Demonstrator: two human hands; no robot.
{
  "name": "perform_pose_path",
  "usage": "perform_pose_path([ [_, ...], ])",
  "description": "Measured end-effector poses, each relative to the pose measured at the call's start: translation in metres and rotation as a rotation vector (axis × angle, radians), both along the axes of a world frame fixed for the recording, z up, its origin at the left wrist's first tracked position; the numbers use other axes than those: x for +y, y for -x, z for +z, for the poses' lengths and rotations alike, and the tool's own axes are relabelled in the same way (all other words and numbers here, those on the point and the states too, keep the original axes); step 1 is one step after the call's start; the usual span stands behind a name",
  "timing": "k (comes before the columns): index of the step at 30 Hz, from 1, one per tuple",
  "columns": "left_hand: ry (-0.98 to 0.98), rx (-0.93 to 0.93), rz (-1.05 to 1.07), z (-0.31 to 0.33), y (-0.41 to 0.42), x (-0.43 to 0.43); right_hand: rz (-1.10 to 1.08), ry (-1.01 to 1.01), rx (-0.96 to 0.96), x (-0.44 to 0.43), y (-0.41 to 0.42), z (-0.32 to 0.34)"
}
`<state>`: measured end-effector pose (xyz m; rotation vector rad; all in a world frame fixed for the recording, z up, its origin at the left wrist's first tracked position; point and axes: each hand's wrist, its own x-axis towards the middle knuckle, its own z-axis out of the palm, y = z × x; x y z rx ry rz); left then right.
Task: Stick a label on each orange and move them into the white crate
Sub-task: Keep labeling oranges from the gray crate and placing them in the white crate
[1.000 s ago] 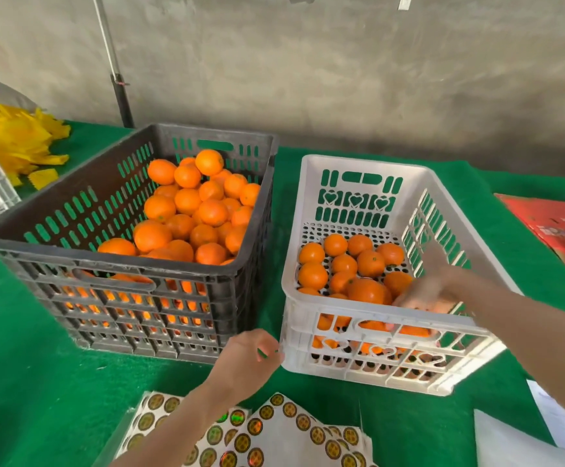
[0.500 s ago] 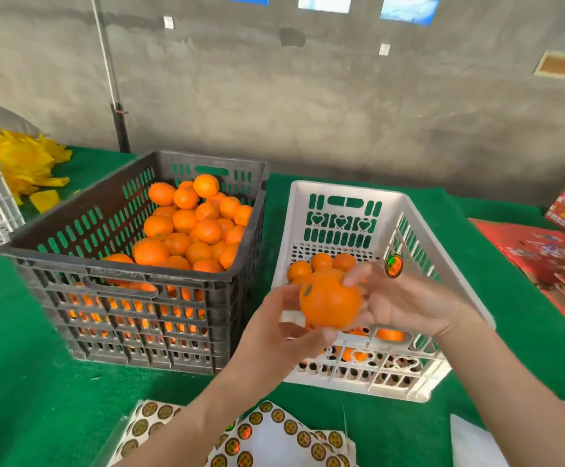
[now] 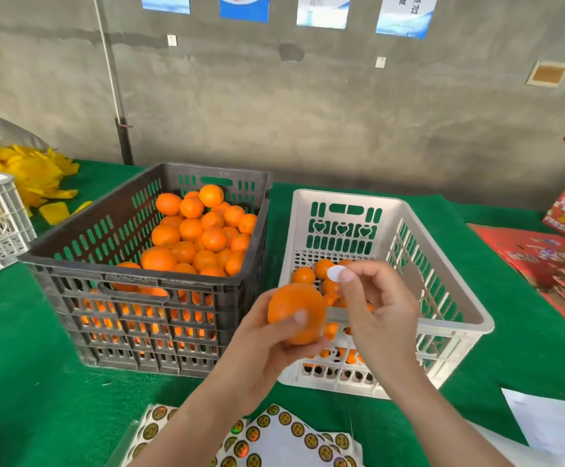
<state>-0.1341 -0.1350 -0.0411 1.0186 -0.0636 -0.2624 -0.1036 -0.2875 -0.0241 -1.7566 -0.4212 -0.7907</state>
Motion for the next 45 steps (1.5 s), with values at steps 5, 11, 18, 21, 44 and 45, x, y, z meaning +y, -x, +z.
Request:
perform_pose_path([
  [5,0.25,0.187,-0.229,0.002,0.002,0.002,-0.064,0.041,-0.078,-0.003,-0.005,-0.004],
  [11,0.217,0.172,-0.19,0.0,0.0,0.0,-0.073,0.1,-0.162,0.001,-0.005,-0.006],
  [18,0.101,0.007,-0.063,-0.002,-0.001,-0.006,0.006,0.253,-0.36,0.003,-0.003,-0.013],
  [21,0.092,0.009,-0.047,0.0,-0.002,-0.007,0.009,0.315,-0.444,0.002,-0.003,-0.017],
  [44,0.096,0.111,-0.102,0.0,-0.017,-0.004,0.308,0.145,0.093,-0.013,0.013,-0.009],
  [45,0.092,0.11,-0.108,0.001,-0.019,-0.004,0.346,0.154,0.2,-0.018,0.01,-0.001],
])
